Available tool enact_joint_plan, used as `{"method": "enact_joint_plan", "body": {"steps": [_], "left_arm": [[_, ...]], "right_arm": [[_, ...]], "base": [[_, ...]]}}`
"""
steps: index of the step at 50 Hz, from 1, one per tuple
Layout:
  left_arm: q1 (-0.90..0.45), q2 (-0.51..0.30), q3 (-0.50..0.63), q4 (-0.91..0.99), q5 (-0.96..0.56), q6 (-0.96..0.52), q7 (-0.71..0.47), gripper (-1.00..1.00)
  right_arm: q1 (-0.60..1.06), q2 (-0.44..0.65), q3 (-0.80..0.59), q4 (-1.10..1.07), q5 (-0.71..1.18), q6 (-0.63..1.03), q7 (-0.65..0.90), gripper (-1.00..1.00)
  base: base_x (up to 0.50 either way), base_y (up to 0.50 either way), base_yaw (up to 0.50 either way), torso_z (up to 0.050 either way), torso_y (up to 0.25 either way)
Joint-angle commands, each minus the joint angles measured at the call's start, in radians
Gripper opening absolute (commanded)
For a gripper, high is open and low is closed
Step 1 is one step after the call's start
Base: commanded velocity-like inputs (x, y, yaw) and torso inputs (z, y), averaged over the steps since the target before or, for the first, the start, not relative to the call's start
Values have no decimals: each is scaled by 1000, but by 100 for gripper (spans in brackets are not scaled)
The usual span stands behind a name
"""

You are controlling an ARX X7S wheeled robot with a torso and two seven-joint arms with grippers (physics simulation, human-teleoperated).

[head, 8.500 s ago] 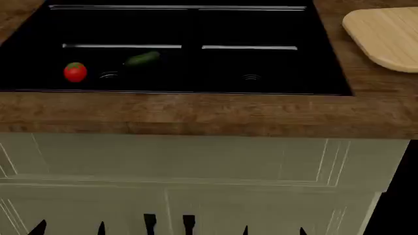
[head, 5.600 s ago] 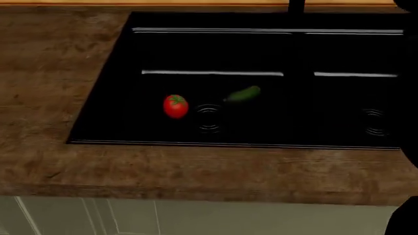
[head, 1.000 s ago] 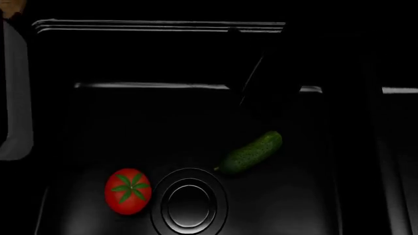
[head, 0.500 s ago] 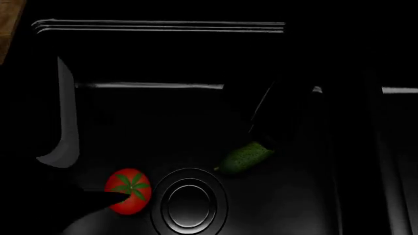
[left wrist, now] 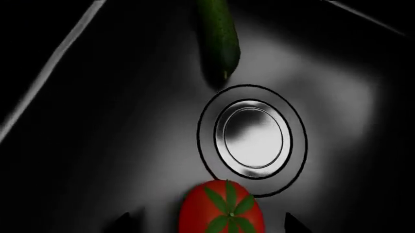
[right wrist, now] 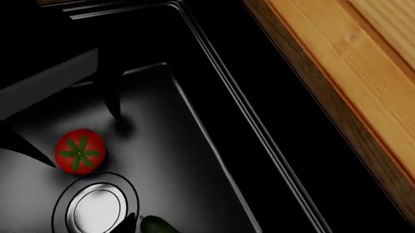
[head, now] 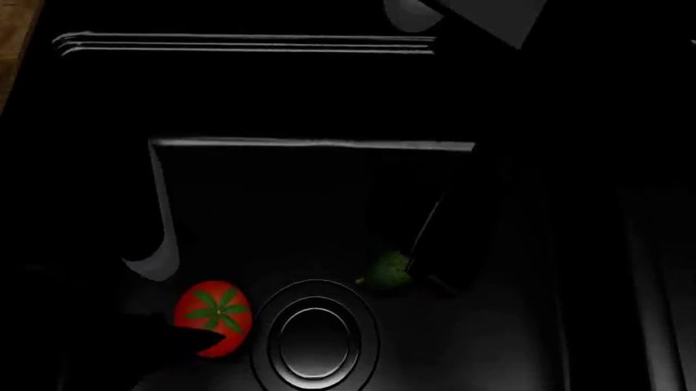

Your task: Pick the vegetables from the sink and place them on the cutting board.

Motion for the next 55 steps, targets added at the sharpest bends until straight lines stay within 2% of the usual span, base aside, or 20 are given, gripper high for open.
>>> {"method": "enact_joint_plan", "body": {"steps": [1,18,22,23,26,32,36,38,46,49,54,55], "left_arm": [[9,67,63,-168,80,131,34,100],[29,62,79,-117,57,107,35,100],[22,28,124,-67,40,82,77,100],[22,3,144,-22,22,67,103,-100],[17,-24,167,19,0,41,134,-100],[29,-39,169,-9,71,180,96,-100],[21,3,106,-116,201,380,-55,-100],[0,10,83,-131,203,408,-59,-100],[-53,20,66,-128,280,496,-127,-100],[-75,22,56,-101,355,543,-217,-100],[-82,27,3,9,378,447,-321,-100],[-94,-11,56,46,457,545,-339,-100]], "right_arm": [[-74,7,12,-27,-53,-49,-1,100],[-81,-7,20,-12,-40,-57,23,100],[-85,-4,17,-11,-48,-68,19,100],[-88,0,19,-14,-44,-66,24,100],[-89,3,21,-17,-38,-62,30,100],[-75,-3,32,-20,-14,-40,46,100],[-59,-6,26,-19,-21,-40,34,100],[-52,-12,21,-12,-31,-45,26,100],[15,-20,-156,-23,-204,-137,-196,100],[57,-35,-247,4,-275,-180,-329,100],[41,-60,-343,76,-367,-256,-416,100],[40,-70,-365,100,-395,-278,-432,100]], "base": [[1138,31,-112,12,-134],[1138,31,-112,13,-134],[1139,31,-112,13,-134],[1139,31,-112,12,-134],[1139,31,-112,13,-135],[1138,31,-112,13,-135],[1138,31,-112,13,-136],[1139,31,-112,13,-135],[1139,31,-112,13,-135],[1139,31,-112,13,-135],[1140,31,-112,13,-135],[1140,31,-112,13,-134]]}}
